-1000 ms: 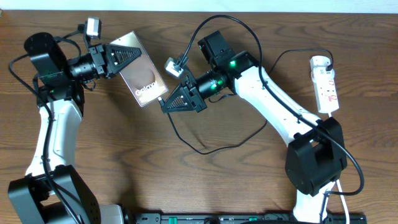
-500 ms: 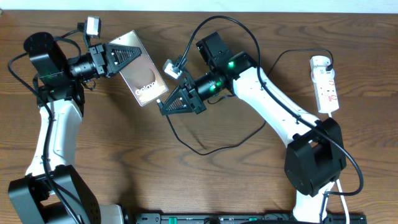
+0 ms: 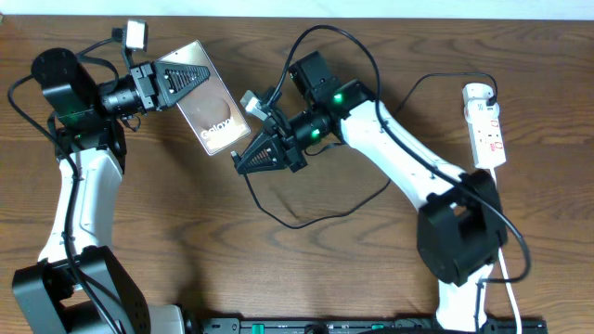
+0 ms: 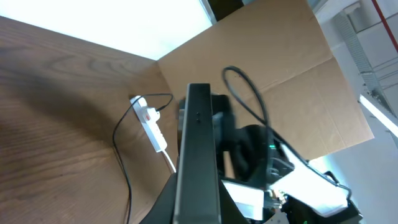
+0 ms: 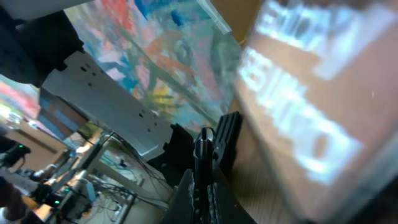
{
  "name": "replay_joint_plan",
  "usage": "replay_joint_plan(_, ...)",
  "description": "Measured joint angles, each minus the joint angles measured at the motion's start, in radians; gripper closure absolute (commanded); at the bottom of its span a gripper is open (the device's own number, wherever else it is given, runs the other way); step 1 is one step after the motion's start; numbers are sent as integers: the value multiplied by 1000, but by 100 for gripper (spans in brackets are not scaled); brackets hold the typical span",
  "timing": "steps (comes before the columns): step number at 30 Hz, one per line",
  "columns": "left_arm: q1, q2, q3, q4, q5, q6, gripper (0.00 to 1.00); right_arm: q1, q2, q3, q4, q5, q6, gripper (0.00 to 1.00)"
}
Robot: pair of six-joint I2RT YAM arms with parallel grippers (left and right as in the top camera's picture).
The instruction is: Plug charger to phone and switch on socket
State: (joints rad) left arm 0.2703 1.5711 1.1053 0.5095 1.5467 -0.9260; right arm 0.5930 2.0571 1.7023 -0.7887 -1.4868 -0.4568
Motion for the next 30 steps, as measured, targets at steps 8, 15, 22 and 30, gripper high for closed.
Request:
replay_joint_plan(8, 0, 0, 0, 0, 0, -13, 92, 0, 70, -3, 13, -29, 3, 99)
replay_joint_plan(15, 0, 0, 0, 1, 0, 11, 93, -1, 70, -3, 52, -42, 35, 99)
replay_joint_plan(22, 0, 0, 0, 1, 0, 42, 93, -1, 70, -3, 65, -44, 72, 99)
replay_joint_plan(30, 0, 0, 0, 1, 0, 63, 93, -6, 70, -3, 80, -44, 104, 99)
